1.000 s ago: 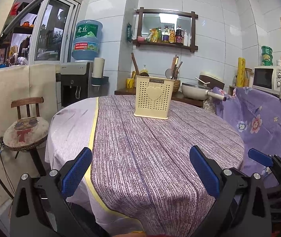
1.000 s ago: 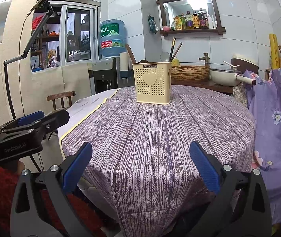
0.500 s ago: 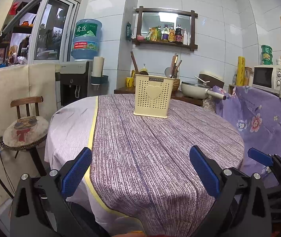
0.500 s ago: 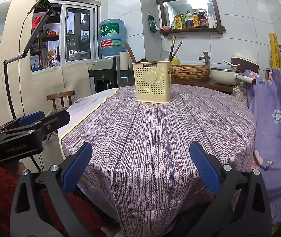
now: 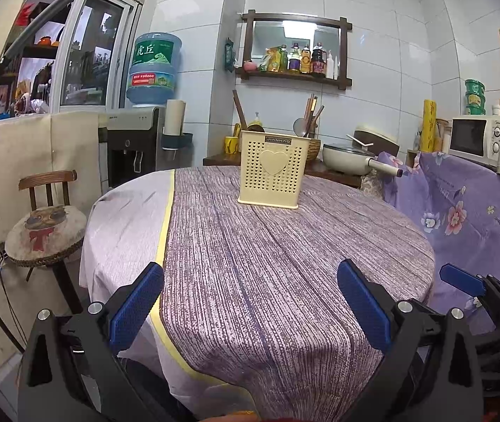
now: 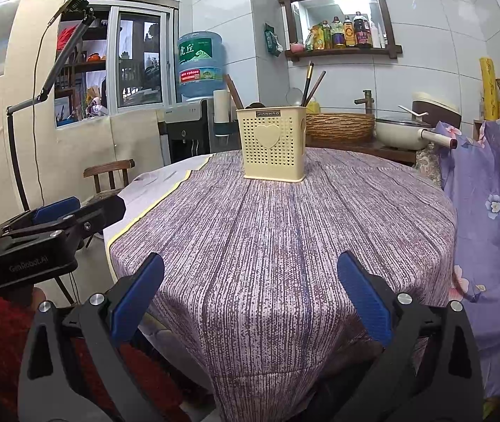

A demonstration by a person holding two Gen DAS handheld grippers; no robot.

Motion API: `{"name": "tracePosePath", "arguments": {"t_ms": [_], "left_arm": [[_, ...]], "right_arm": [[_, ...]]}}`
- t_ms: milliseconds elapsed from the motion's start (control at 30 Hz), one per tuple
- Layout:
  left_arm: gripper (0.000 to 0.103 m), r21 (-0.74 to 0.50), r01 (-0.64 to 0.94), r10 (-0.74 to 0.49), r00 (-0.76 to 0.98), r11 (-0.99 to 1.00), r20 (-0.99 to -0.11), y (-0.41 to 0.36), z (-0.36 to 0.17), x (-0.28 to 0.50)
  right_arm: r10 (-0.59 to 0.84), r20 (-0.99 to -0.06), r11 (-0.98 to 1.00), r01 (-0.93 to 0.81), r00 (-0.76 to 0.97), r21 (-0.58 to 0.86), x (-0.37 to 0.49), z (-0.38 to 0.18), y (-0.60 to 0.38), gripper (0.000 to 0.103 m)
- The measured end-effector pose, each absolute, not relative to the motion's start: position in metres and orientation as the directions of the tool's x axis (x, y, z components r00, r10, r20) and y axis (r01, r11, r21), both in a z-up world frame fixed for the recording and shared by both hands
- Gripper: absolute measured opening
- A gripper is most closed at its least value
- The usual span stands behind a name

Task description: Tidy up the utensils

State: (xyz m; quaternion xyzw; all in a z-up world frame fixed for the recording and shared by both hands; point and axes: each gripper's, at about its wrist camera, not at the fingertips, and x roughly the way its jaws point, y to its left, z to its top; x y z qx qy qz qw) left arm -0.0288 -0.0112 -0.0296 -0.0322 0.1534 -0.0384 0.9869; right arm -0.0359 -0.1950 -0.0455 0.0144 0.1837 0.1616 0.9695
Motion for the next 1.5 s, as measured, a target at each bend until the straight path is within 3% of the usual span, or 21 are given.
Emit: {"name": "tracePosePath", "arguments": {"t_ms": [1500], "left_arm": [[0.098,-0.074,0.067,-0.087,0.949,0.995,-0.304,-0.0124,-0.0295,-0.0281]], "right_arm": [[0.327,-0.363,0.944,-0.316,0.873,0.092,-0.0358,-0.0456,-0.1978,0.097]]}}
